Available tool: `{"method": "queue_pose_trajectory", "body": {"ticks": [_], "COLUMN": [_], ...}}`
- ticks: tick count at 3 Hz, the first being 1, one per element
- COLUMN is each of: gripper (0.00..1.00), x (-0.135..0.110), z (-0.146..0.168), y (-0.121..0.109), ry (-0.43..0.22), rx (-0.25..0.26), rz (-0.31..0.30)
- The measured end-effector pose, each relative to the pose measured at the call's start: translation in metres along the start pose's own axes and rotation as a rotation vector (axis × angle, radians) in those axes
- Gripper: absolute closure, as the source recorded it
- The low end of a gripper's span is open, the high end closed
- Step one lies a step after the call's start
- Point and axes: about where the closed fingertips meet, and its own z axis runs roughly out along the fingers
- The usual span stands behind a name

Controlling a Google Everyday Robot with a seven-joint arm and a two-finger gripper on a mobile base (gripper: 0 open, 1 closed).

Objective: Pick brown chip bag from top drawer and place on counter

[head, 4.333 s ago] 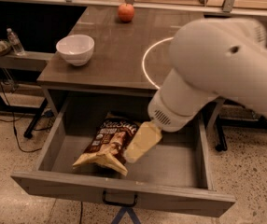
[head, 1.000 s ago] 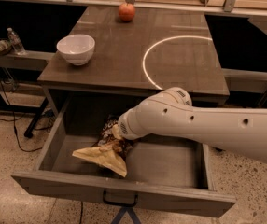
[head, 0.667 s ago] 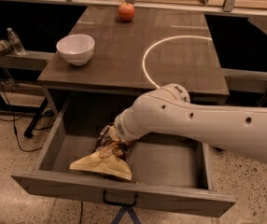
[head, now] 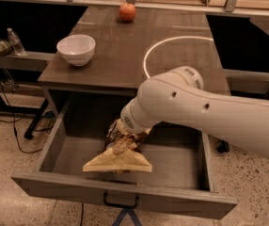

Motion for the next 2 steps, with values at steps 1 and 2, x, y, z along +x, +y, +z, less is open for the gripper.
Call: {"method": "queue_pose_trajectory", "body": {"ticks": [1, 2], "gripper": [1.0, 1.0], "x": [0.0026, 0.0004], "z": [-0.0619, -0.0558], "y": [-0.0392, -0.033], "ry": [-0.019, -0.015], "rx": [0.069, 0.064], "rz": [-0.077, -0.125]}}
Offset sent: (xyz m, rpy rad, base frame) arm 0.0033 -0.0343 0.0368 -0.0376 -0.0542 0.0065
